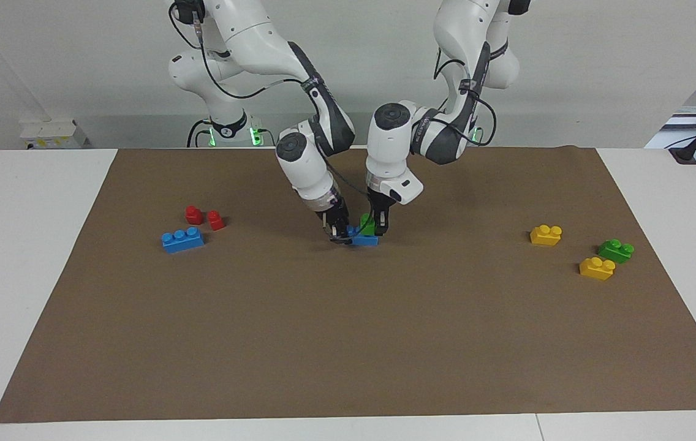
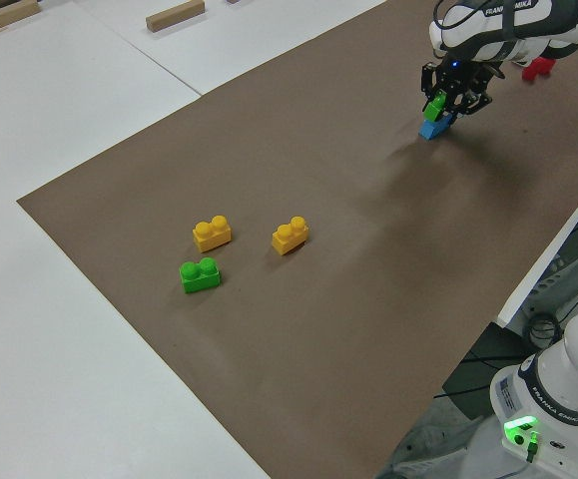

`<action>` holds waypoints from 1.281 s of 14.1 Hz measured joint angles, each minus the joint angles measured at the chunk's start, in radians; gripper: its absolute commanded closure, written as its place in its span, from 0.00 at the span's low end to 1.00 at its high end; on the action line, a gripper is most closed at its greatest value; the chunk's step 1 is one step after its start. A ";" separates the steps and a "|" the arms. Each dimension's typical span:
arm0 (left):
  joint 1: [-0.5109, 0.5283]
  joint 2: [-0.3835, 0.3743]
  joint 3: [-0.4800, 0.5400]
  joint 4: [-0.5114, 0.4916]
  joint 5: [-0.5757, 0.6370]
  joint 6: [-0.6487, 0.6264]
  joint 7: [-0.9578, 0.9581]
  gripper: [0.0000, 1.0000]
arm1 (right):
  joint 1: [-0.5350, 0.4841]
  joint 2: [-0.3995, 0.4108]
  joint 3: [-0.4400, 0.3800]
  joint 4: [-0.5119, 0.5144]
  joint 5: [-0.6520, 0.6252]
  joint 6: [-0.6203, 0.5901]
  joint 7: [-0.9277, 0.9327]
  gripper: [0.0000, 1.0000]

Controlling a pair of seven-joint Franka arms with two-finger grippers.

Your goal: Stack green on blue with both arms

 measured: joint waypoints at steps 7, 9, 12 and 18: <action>-0.026 0.013 0.001 0.001 0.007 0.015 -0.006 1.00 | 0.000 0.000 0.000 0.000 0.000 0.000 -0.003 0.69; -0.026 0.013 0.001 0.001 0.007 0.015 -0.006 1.00 | 0.000 0.000 0.000 0.000 0.000 0.000 -0.003 0.69; -0.026 0.023 0.003 0.001 0.007 0.020 -0.006 1.00 | 0.000 0.000 0.000 -0.001 0.000 0.000 -0.004 0.69; -0.026 0.038 0.003 0.002 0.015 0.026 -0.006 1.00 | 0.000 -0.001 0.001 -0.001 0.000 0.000 -0.005 0.68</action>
